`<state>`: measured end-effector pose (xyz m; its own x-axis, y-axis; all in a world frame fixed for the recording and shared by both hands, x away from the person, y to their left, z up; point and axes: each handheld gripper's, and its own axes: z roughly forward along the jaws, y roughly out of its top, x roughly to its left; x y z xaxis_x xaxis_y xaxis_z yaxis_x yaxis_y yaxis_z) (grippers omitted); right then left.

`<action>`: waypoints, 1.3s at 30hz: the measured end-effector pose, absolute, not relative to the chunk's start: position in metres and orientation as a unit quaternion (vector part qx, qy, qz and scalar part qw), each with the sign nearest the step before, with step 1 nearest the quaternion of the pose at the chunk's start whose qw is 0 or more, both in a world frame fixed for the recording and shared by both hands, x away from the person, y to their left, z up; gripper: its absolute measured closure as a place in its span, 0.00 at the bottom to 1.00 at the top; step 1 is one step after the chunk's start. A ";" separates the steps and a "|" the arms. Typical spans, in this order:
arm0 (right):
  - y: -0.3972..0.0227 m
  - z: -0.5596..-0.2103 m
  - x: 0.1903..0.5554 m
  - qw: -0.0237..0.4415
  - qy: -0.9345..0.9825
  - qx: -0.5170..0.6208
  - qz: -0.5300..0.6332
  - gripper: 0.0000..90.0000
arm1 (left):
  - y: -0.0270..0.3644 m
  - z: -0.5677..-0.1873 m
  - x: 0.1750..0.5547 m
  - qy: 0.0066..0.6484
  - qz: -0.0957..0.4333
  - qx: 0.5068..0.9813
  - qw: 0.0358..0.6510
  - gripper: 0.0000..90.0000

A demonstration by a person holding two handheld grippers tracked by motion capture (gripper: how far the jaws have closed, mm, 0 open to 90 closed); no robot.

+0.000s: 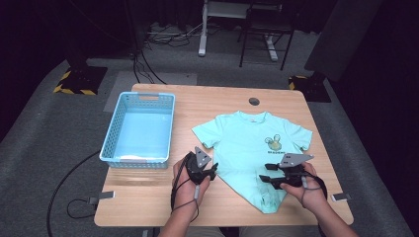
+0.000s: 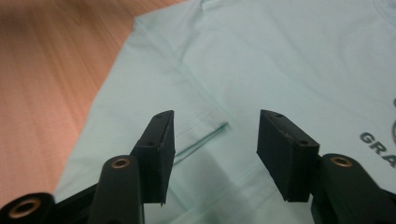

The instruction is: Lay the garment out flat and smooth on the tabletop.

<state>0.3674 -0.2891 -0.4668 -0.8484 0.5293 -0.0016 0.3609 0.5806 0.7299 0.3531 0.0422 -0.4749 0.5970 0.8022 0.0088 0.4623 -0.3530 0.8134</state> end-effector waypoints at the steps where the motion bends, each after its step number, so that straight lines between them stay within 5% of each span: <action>1: -0.286 -0.471 0.371 0.109 0.883 0.253 0.379 0.52 | 0.044 -0.475 0.353 0.400 0.209 0.794 0.407 0.47; 8: -0.270 -0.488 0.389 0.097 0.888 0.251 0.373 0.53 | 0.053 -0.479 0.348 0.411 0.212 0.792 0.399 0.47; 13: -0.258 -0.493 0.384 0.079 0.901 0.227 0.360 0.89 | 0.060 -0.479 0.342 0.421 0.217 0.786 0.397 0.47; 17: -0.253 -0.489 0.380 0.089 0.910 0.212 0.345 0.95 | 0.067 -0.478 0.337 0.428 0.223 0.781 0.397 0.47; 31: -0.226 -0.452 0.346 0.069 0.905 0.160 0.388 0.95 | 0.075 -0.470 0.330 0.431 0.240 0.773 0.399 0.47; 35: -0.199 -0.437 0.304 -0.054 0.896 0.034 0.439 0.72 | 0.072 -0.470 0.331 0.427 0.237 0.776 0.399 0.47; 39: -0.218 -0.438 0.322 0.016 0.899 0.091 0.427 0.61 | 0.066 -0.471 0.331 0.422 0.234 0.780 0.398 0.47</action>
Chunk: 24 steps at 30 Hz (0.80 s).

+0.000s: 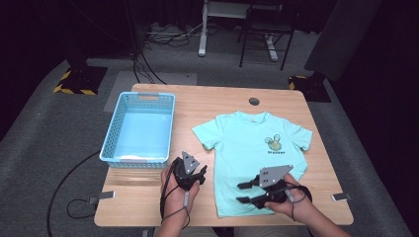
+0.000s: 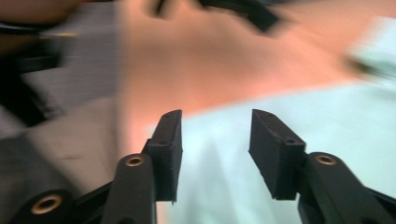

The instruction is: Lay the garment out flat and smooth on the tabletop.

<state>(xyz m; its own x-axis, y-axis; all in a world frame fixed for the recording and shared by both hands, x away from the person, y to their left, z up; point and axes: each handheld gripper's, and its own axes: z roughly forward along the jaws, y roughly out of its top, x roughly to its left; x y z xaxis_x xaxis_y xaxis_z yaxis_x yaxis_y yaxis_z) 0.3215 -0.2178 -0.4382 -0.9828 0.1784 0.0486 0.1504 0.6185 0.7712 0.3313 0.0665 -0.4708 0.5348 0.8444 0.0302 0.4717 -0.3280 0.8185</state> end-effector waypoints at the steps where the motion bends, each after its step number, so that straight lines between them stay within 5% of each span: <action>1: -0.225 -0.440 0.329 0.038 0.899 0.111 0.423 0.61 | 0.065 -0.471 0.332 0.419 0.233 0.782 0.399 0.47; 10: -0.273 -0.460 0.384 0.105 0.877 0.247 0.399 0.52 | 0.034 -0.483 0.336 0.382 0.203 0.813 0.389 0.46; 24: -0.303 -0.480 0.421 0.123 0.861 0.319 0.376 0.49 | 0.022 -0.489 0.329 0.348 0.138 0.861 0.345 0.40</action>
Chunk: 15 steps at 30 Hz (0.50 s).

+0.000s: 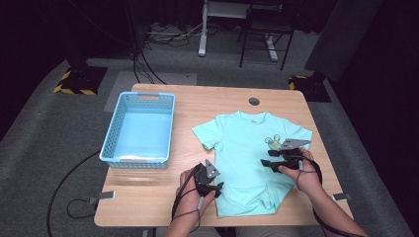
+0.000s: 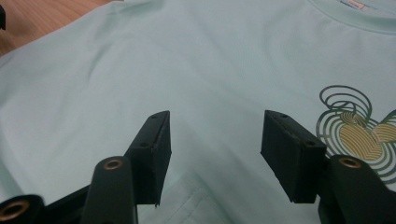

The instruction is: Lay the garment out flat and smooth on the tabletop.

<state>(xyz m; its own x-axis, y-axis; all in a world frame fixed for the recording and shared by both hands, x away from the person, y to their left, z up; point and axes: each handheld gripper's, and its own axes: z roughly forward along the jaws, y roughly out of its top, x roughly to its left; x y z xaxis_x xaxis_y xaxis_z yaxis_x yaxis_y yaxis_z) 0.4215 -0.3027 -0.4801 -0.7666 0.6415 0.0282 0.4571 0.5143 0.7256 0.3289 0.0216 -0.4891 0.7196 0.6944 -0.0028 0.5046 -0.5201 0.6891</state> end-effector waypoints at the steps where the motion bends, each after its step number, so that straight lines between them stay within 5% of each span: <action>1: -0.303 -0.480 0.421 0.122 0.863 0.317 0.374 0.49 | 0.021 -0.489 0.327 0.348 0.138 0.861 0.344 0.40; 8: -0.300 -0.481 0.412 0.119 0.871 0.303 0.367 0.53 | 0.014 -0.494 0.323 0.339 0.133 0.876 0.316 0.40; 15: -0.304 -0.492 0.408 0.113 0.882 0.302 0.344 0.67 | 0.022 -0.487 0.320 0.340 0.128 0.890 0.277 0.40</action>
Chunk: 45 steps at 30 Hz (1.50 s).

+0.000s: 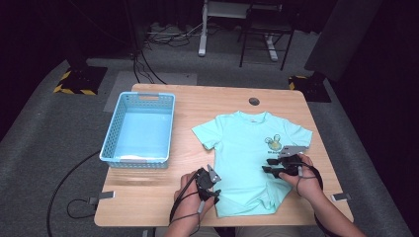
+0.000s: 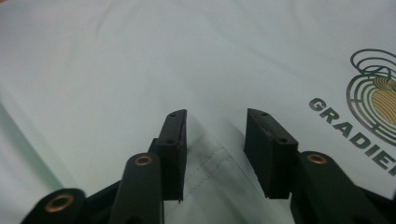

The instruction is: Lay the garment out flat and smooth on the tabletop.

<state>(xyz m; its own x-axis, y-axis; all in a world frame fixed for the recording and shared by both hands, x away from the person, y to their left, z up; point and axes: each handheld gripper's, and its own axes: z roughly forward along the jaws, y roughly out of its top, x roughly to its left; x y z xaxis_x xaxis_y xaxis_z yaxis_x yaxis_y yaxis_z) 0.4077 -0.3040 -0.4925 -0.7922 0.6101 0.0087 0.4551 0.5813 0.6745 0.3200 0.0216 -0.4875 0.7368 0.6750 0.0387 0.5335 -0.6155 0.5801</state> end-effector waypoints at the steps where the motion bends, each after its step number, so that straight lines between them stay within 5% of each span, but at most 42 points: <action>1: -0.304 -0.492 0.407 0.114 0.882 0.301 0.344 0.74 | 0.023 -0.487 0.320 0.341 0.127 0.890 0.276 0.40; 6: -0.303 -0.487 0.402 0.119 0.892 0.284 0.331 0.94 | 0.029 -0.480 0.321 0.349 0.137 0.883 0.284 0.42; 17: -0.324 -0.458 0.378 0.143 0.879 0.284 0.356 0.95 | 0.027 -0.475 0.330 0.357 0.146 0.855 0.347 0.39; 31: -0.398 -0.438 0.285 0.169 0.853 0.324 0.372 0.95 | -0.001 -0.475 0.344 0.326 0.137 0.859 0.371 0.38; 34: -0.414 -0.439 0.264 0.159 0.855 0.344 0.355 0.89 | -0.005 -0.475 0.344 0.322 0.133 0.862 0.368 0.38; 37: -0.429 -0.438 0.253 0.178 0.835 0.382 0.354 0.66 | -0.006 -0.476 0.343 0.317 0.125 0.870 0.358 0.38; 41: -0.438 -0.441 0.266 0.214 0.807 0.410 0.367 0.59 | -0.007 -0.478 0.340 0.318 0.121 0.872 0.352 0.37; 45: -0.425 -0.452 0.289 0.198 0.814 0.397 0.375 0.55 | -0.003 -0.481 0.332 0.322 0.124 0.868 0.356 0.37</action>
<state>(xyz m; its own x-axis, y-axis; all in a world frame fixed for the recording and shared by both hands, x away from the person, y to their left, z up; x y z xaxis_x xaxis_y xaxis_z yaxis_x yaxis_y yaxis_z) 0.2885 -0.4250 -0.4521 -0.6057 0.7953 -0.0247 0.4978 0.4029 0.7680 0.3318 -0.0032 -0.4807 0.7616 0.6479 -0.0135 0.4710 -0.5391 0.6982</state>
